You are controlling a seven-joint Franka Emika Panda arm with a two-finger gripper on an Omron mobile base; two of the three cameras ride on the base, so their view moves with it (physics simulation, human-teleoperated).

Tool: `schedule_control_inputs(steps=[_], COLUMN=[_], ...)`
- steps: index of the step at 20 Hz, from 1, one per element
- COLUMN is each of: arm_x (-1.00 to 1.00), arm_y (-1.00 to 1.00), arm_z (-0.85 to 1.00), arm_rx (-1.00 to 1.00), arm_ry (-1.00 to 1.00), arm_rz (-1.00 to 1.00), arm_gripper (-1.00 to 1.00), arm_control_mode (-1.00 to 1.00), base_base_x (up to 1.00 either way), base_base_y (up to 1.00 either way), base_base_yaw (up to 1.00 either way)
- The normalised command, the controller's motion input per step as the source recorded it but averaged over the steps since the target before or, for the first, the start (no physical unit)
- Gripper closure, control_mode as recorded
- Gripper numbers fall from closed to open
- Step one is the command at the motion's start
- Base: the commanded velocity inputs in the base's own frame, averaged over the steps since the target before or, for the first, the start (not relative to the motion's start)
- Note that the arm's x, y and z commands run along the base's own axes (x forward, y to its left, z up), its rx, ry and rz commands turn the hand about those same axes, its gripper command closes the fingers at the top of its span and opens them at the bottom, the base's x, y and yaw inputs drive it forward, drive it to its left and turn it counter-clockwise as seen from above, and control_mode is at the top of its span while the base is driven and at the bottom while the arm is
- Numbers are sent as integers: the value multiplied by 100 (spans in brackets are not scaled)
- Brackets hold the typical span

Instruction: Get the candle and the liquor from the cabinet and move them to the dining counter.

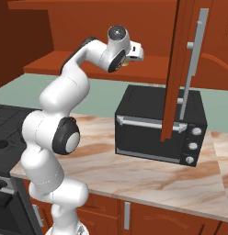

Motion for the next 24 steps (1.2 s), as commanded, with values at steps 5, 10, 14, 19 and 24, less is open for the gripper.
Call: schedule_control_inputs(steps=[5, 10, 14, 19, 24], arm_x=[5, -7, -53, -67, -70], arm_y=[0, 0, 0, 5, 31], arm_z=[-8, -13, -16, -2, 0], arm_rx=[0, 1, 3, 7, 1], arm_ry=[0, 0, 0, -1, -4], arm_rz=[0, 0, 3, 1, 0], arm_gripper=[100, 100, 100, 100, 100], arm_control_mode=[-100, -100, -100, -100, -100], base_base_x=[0, 0, 0, 0, 0], base_base_y=[0, 0, 0, 0, 0], base_base_yaw=[0, 0, 0, 0, 0])
